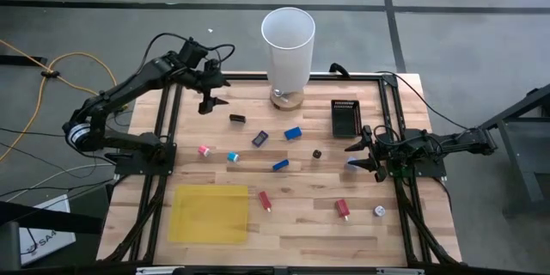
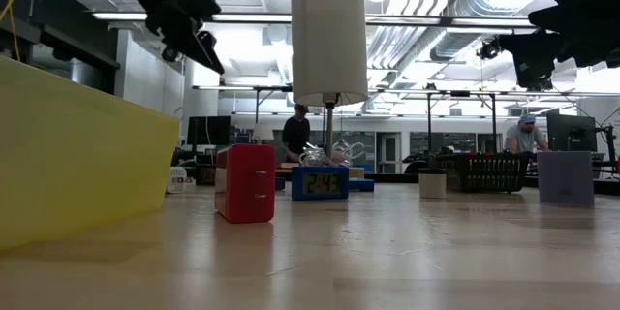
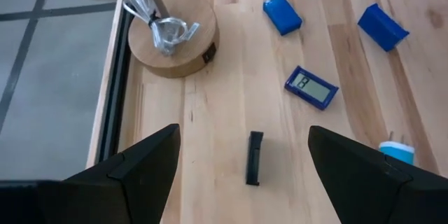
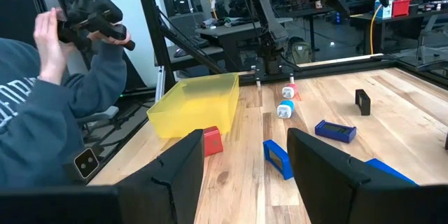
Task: Pick & Place Office items
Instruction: Put the black digital clock into the black bin
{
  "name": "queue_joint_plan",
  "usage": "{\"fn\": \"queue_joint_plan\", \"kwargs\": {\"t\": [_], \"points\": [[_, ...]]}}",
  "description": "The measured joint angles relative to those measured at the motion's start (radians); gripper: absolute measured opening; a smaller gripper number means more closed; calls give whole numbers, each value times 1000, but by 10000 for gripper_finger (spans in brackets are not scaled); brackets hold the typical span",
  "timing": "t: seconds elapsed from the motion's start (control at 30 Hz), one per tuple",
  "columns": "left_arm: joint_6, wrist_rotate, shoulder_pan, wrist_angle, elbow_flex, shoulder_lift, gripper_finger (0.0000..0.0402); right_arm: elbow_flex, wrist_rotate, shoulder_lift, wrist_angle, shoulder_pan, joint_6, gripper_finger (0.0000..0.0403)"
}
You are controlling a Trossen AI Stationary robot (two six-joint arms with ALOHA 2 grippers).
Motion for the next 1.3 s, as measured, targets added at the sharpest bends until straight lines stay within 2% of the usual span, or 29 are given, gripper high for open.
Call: {"fn": "queue_joint_plan", "kwargs": {"t": [0.23, 0.37, 1.03, 1.3], "points": [[-22, 0, -26, 1, 0, 0, 308, 0, 0, 0, 0, 0, 0, 191], [-26, -80, -26, 1, 0, 16, 308, 0, 0, 0, 0, 0, 0, 191], [-29, -104, -31, 9, 0, 351, 308, 0, 0, 0, 0, 0, 0, 191], [-18, -204, -86, -17, 0, 378, 308, 0, 0, 0, 0, 0, 0, 191]]}}
